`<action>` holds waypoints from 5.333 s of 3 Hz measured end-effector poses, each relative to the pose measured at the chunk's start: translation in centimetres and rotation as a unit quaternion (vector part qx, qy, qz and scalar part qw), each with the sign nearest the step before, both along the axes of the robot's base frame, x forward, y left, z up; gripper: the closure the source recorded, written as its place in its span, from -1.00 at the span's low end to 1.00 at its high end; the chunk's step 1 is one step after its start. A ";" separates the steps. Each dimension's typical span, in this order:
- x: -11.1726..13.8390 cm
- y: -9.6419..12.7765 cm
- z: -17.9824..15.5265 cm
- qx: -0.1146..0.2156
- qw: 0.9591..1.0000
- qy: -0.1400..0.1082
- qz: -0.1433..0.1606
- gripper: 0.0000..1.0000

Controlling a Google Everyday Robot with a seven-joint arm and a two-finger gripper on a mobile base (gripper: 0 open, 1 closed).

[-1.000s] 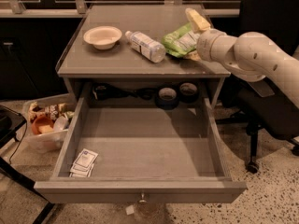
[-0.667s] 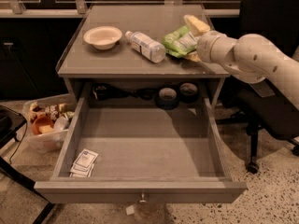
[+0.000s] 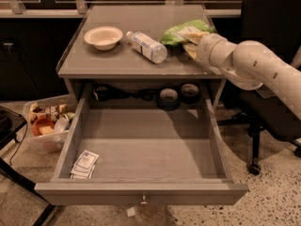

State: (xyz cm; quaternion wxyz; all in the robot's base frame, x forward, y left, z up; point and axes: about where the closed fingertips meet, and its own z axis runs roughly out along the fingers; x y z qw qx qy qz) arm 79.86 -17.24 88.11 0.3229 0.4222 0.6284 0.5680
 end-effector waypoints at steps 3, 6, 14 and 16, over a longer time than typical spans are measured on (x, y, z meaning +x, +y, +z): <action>-0.6 -1.2 1.5 -0.006 1.000 -0.021 -0.015 1.00; -5.7 -4.7 8.4 -0.074 0.992 -0.093 -0.031 1.00; -25.4 6.7 3.0 -0.201 0.895 -0.152 0.368 1.00; -23.6 12.5 -5.9 -0.276 0.829 -0.047 0.484 1.00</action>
Offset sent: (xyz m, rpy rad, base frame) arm -0.0044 -0.0147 0.0135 -0.0041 -0.0389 -0.0331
